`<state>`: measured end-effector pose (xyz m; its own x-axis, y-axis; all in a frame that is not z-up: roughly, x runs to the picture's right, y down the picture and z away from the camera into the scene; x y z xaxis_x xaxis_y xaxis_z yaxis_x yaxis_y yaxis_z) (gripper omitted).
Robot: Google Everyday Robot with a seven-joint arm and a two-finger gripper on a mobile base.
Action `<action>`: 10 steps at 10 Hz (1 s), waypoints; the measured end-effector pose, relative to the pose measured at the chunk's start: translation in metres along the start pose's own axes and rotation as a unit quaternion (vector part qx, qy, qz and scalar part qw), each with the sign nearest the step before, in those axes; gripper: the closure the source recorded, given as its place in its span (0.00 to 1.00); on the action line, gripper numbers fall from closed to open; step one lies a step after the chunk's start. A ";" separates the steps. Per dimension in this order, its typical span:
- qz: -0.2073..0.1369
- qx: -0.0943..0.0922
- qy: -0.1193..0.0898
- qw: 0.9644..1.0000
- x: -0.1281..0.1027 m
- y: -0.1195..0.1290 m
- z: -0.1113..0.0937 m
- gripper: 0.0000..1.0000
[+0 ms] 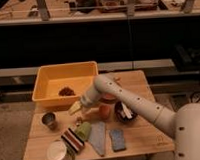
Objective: Place fork in tray
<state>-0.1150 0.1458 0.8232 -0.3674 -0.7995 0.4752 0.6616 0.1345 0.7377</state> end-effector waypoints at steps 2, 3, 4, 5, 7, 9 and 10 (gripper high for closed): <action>-0.009 -0.002 -0.004 1.000 -0.001 0.001 0.003 0.42; -0.015 -0.005 -0.005 1.000 0.000 -0.003 0.007 0.42; -0.019 -0.007 -0.008 1.000 0.000 -0.008 0.013 0.42; -0.020 -0.011 -0.010 1.000 -0.002 -0.009 0.023 0.42; -0.017 -0.011 -0.010 1.000 -0.004 -0.007 0.033 0.42; -0.014 -0.018 0.003 1.000 -0.005 -0.001 0.037 0.42; -0.012 -0.024 0.008 1.000 -0.005 0.001 0.033 0.42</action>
<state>-0.1345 0.1696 0.8374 -0.3741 -0.8110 0.4498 0.6827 0.0875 0.7254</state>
